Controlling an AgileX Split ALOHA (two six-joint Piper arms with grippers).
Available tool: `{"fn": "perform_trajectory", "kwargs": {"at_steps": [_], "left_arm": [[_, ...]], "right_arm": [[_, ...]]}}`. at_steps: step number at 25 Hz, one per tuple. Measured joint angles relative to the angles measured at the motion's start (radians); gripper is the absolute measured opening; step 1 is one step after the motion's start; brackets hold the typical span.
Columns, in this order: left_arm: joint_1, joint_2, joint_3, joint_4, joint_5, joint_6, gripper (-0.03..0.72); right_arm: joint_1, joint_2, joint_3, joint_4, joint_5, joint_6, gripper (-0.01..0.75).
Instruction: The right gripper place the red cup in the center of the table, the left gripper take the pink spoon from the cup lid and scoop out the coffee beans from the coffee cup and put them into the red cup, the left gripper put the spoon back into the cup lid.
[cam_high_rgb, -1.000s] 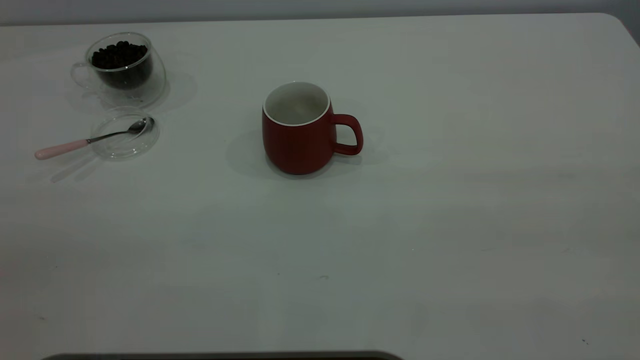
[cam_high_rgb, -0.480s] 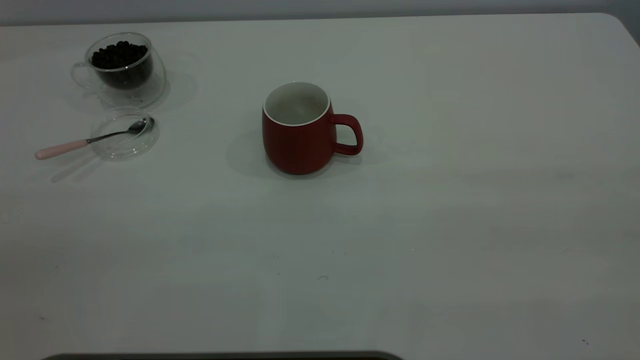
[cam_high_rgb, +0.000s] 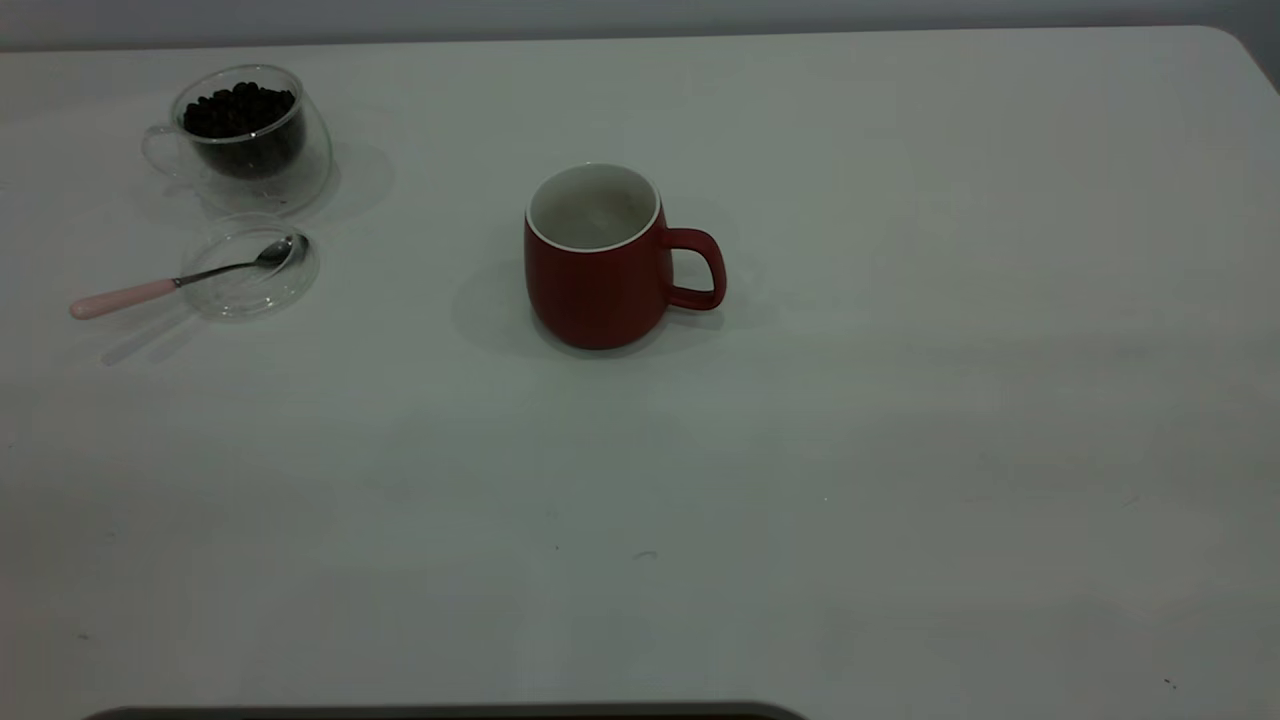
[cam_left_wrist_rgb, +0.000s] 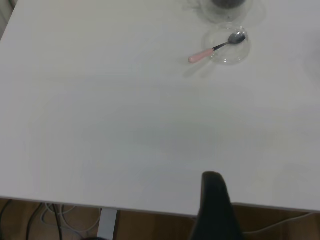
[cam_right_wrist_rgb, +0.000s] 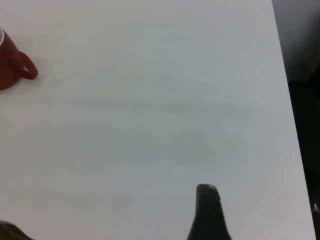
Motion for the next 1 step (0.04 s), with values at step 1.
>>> {"fn": "perform_trajectory", "kwargs": {"at_steps": [1], "left_arm": [[0.000, 0.000, 0.000, 0.000, 0.000, 0.000, 0.589]], "right_arm": [[0.000, 0.000, 0.000, 0.000, 0.000, 0.000, 0.589]]}}
